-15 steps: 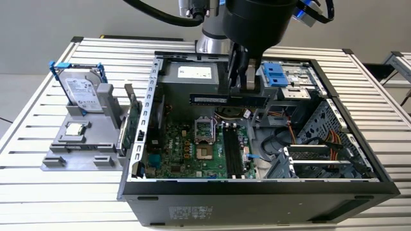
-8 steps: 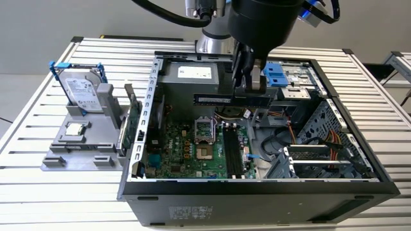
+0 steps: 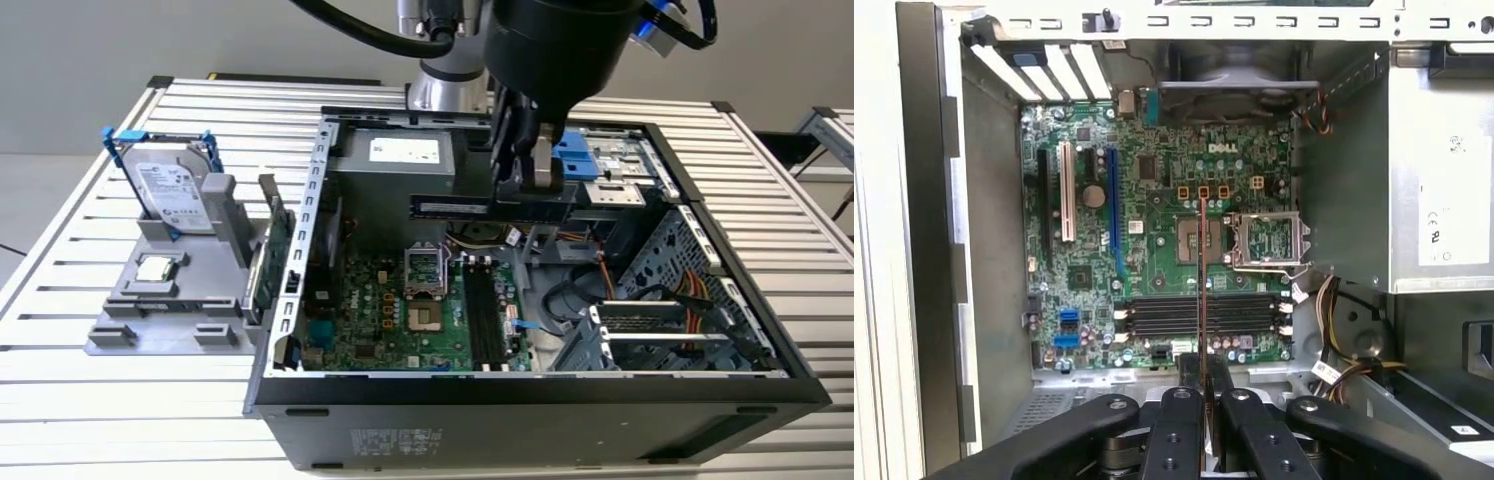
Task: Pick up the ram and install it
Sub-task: 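Pick up the ram and move it above insertion slot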
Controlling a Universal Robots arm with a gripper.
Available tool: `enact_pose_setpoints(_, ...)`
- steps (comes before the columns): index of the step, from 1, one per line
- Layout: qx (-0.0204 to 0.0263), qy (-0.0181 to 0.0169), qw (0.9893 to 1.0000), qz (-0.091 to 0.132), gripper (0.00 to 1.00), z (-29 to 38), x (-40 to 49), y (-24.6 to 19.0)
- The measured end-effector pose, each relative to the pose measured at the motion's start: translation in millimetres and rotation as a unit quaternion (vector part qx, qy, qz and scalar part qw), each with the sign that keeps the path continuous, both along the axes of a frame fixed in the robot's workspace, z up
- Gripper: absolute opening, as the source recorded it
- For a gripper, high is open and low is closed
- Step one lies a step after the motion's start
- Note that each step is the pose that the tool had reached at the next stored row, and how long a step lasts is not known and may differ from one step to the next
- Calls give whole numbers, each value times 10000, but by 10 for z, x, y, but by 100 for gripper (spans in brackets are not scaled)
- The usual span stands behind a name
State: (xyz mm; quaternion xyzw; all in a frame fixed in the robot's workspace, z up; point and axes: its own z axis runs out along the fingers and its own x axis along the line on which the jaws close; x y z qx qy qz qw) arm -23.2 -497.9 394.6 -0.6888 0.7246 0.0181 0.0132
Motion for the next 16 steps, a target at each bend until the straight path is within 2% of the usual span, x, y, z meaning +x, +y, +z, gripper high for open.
enact_pose_setpoints(16,0,0,10000,0,0,0,84,1)
